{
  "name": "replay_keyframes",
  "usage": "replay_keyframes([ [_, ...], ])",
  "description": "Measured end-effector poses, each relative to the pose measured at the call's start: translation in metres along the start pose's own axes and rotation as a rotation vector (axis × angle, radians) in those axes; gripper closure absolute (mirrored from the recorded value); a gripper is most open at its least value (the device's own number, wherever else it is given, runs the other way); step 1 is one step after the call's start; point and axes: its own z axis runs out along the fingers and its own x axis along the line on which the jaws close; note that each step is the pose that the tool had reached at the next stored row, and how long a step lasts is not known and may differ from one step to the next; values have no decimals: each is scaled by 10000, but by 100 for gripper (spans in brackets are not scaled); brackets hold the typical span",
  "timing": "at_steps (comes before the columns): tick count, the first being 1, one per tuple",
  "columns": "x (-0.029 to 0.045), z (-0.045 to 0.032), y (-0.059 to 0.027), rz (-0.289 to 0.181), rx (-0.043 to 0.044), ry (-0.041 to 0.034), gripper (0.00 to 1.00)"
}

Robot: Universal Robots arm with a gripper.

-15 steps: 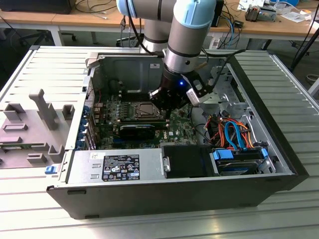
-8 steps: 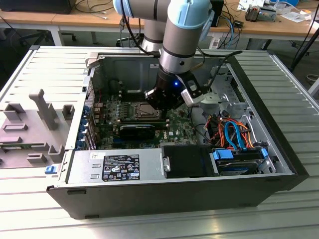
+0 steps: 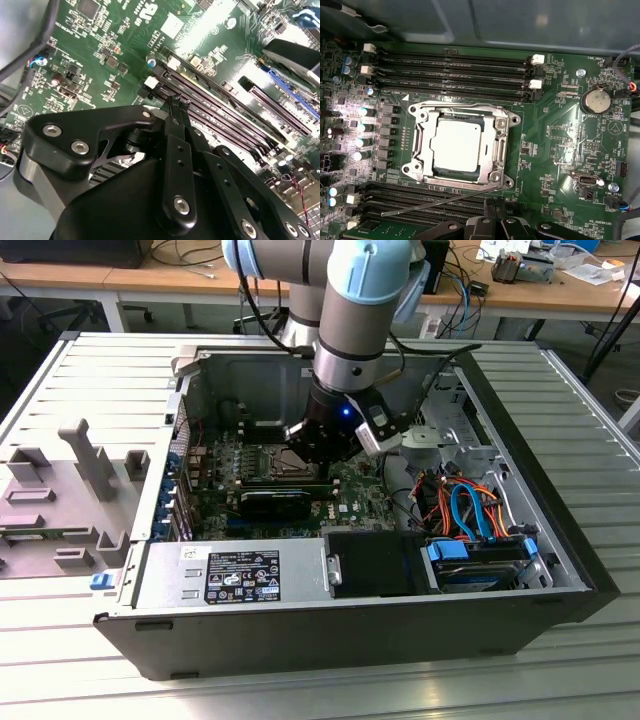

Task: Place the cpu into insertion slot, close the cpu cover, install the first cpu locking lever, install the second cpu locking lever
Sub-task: 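Install the second cpu locking lever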

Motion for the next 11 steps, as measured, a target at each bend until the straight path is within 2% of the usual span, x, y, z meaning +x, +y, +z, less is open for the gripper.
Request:
replay_keyframes([
  [6,108,26,13,-2,-13,-3,89],
  [11,228,50,29,-3,-29,-10,89],
])
